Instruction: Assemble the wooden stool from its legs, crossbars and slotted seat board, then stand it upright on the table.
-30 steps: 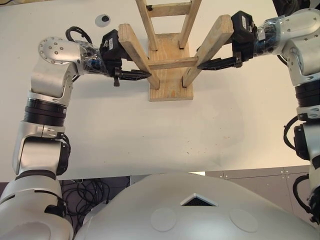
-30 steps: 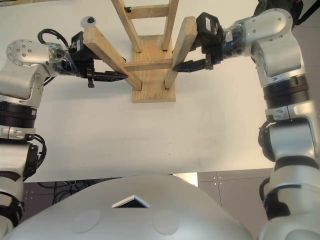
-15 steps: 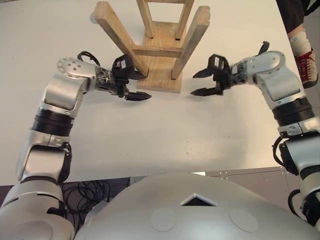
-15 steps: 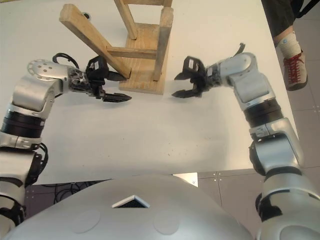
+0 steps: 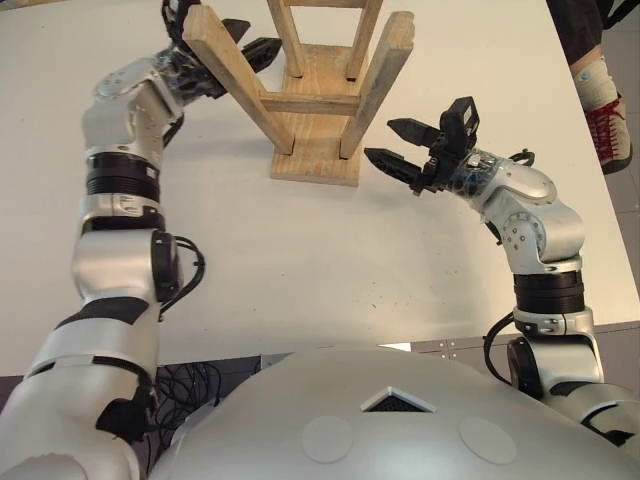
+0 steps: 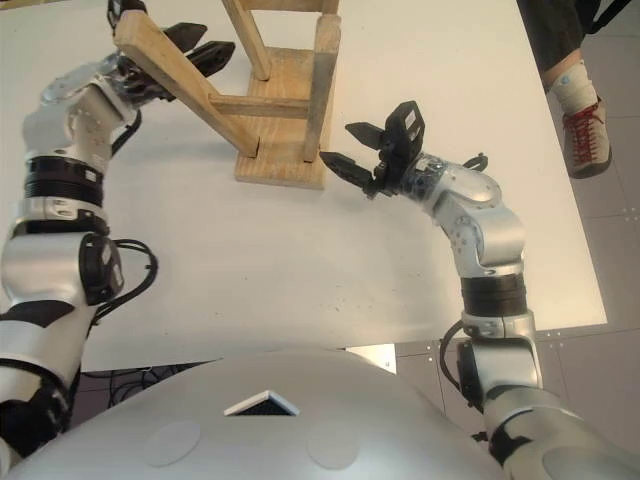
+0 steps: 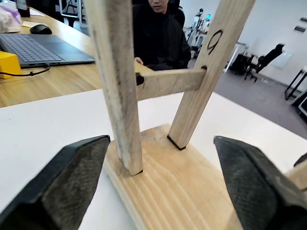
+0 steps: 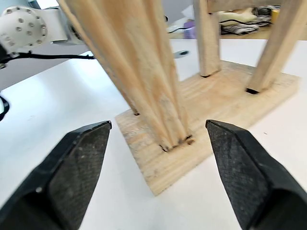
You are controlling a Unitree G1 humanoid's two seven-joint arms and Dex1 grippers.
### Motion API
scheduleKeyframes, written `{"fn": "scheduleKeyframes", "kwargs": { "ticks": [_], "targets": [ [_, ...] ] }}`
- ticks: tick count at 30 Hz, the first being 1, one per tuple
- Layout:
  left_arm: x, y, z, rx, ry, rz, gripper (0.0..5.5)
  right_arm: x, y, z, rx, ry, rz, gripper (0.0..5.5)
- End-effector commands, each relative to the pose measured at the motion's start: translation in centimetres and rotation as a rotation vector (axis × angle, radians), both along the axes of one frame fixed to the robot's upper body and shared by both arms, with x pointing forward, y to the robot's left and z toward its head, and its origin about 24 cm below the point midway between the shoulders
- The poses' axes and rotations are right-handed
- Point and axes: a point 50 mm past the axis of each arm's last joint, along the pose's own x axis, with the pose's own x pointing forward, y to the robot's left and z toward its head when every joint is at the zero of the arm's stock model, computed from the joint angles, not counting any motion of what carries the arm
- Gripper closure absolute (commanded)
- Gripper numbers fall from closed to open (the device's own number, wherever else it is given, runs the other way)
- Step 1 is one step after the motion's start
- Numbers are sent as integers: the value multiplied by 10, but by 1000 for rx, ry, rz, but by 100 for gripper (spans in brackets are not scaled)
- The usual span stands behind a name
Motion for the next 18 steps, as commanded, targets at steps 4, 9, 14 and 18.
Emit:
{"fn": "scheduleKeyframes", "kwargs": {
  "ticks": [4,9,14,18],
  "targets": [
    [-63,-31,-12,-85,-7,-375,153,53,-8,-5,-370,-233,-53,187],
    [-112,-54,-32,-145,82,-375,153,72,-12,-4,-436,-364,-50,187],
    [-143,0,-67,-96,302,-267,153,63,-41,-3,-346,-349,-94,187],
    [-134,40,-78,196,194,-267,153,54,-59,-3,-183,-233,-104,187]
  ]
}}
